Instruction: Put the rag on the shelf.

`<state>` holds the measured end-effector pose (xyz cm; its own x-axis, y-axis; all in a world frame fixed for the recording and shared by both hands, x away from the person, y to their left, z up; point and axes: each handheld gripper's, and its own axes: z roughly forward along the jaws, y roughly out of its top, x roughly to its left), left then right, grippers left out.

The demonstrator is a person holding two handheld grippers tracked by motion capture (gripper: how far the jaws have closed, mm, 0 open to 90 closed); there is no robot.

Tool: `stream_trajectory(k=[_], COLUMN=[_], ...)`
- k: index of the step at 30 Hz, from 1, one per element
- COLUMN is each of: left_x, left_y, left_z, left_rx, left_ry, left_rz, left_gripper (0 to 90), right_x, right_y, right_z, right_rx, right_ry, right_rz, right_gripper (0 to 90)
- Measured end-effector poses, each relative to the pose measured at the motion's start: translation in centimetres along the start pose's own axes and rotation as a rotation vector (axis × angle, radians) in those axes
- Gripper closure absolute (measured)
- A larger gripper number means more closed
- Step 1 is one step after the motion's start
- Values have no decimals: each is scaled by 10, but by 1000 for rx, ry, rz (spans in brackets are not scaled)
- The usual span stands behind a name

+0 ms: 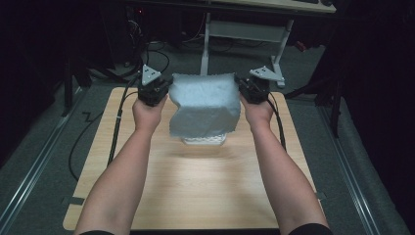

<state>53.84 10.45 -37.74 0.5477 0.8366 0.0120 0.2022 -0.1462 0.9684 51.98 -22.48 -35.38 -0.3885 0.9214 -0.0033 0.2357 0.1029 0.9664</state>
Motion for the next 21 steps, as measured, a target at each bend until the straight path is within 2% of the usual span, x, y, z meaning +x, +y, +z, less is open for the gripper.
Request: stream_trajectory(k=[3, 5, 7, 21], left_x=[3, 5, 3, -4], left_y=[-16, -24, -32, -75], left_z=[6, 9, 10, 7], left_rx=[38, 73, 77, 140], left_ry=[-16, -28, -38, -108], left_rz=[-16, -27, -28, -102], left_gripper=[900, 900, 900, 900], right_x=[-1, -2, -2, -2], right_y=[-12, -20, -28, -70], right_z=[7, 11, 13, 9], right_rx=[33, 59, 65, 125], right_ry=[8, 17, 14, 43], right_rz=[-20, -15, -27, 17], right_gripper=[892, 892, 892, 891])
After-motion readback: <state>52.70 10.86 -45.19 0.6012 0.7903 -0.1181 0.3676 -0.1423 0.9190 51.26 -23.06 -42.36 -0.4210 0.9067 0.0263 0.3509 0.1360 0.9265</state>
